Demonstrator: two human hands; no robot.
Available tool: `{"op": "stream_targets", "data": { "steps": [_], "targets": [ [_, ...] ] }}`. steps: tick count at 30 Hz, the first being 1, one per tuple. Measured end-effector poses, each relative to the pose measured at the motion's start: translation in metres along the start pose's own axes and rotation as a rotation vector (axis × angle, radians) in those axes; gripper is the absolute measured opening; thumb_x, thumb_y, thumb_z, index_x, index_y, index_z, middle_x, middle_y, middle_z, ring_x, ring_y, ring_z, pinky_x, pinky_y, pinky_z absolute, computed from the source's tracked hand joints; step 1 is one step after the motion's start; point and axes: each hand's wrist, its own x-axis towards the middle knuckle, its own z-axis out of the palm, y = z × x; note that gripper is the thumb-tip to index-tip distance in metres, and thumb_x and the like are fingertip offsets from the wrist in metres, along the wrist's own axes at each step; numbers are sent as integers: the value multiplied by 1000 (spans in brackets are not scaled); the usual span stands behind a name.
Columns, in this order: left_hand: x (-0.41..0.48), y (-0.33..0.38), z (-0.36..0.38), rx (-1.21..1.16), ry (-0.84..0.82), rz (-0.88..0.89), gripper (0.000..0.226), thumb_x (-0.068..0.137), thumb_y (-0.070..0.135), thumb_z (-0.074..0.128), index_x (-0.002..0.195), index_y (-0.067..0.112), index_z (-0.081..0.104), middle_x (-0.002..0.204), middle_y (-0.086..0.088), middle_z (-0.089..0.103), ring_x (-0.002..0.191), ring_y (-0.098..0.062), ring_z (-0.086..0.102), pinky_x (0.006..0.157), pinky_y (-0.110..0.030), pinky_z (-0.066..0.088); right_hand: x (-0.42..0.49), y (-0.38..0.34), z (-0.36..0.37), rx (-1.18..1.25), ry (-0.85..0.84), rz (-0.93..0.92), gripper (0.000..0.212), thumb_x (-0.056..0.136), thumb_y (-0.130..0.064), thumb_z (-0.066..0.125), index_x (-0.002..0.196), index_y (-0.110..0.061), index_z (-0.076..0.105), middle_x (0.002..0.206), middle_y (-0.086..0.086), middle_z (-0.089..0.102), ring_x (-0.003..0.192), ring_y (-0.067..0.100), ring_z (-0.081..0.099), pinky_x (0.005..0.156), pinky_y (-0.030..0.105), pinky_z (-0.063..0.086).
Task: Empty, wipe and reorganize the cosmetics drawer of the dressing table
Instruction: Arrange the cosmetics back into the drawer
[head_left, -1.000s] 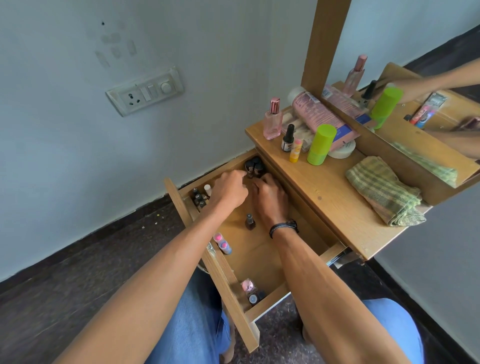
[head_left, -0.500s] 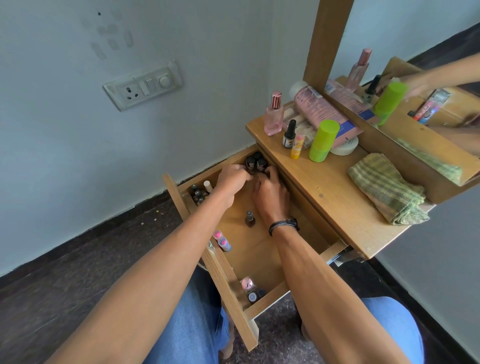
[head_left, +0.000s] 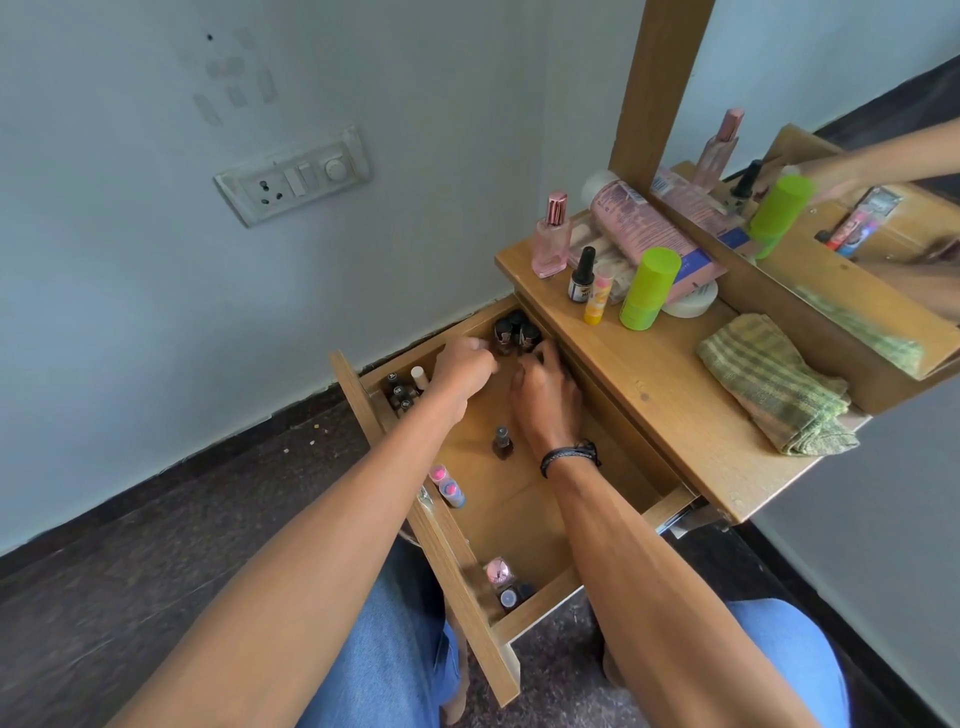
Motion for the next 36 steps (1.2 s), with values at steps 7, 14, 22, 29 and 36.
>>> {"op": "stream_targets", "data": {
  "steps": [7, 14, 22, 29, 36],
  "targets": [
    [-35, 5, -27, 30, -2, 114, 50, 97, 9, 61, 145, 13, 51, 143, -2, 58, 134, -19, 51, 114, -37, 36, -3, -5, -17, 80, 10, 27, 21, 96, -11, 52, 82, -2, 65, 109, 13, 57, 79, 38, 60, 61, 39, 47],
    [-109, -29, -54, 151, 157, 360, 38, 101, 12, 55, 137, 21, 59, 126, 12, 67, 114, -3, 61, 89, -11, 48, -29, 2, -70, 170, -52, -37, 15, 94, -13, 62, 97, -16, 76, 101, -2, 65, 85, 19, 65, 75, 35, 55],
    [-129, -77, -39, 404, 241, 533, 38, 98, 14, 59, 136, 19, 59, 134, 7, 60, 132, -13, 44, 106, -28, 40, -101, 16, -94, 204, -169, 52, 19, 93, -14, 65, 105, -22, 77, 103, -7, 70, 86, 7, 66, 77, 24, 57],
    [-124, -92, -26, 929, 355, 629, 63, 95, 51, 56, 145, 13, 49, 141, -2, 56, 132, -20, 43, 113, -36, 33, -97, -1, -76, 192, -293, 133, 44, 87, -21, 76, 129, -23, 64, 119, -1, 69, 97, 12, 67, 90, 34, 58],
    [-128, -86, -24, 1046, 318, 528, 53, 90, 34, 59, 139, 16, 51, 135, -3, 59, 125, -22, 45, 104, -37, 37, -82, -7, -51, 159, -398, 160, 54, 87, -28, 78, 136, -26, 58, 123, 6, 69, 104, 24, 68, 89, 43, 60]
  ]
}}
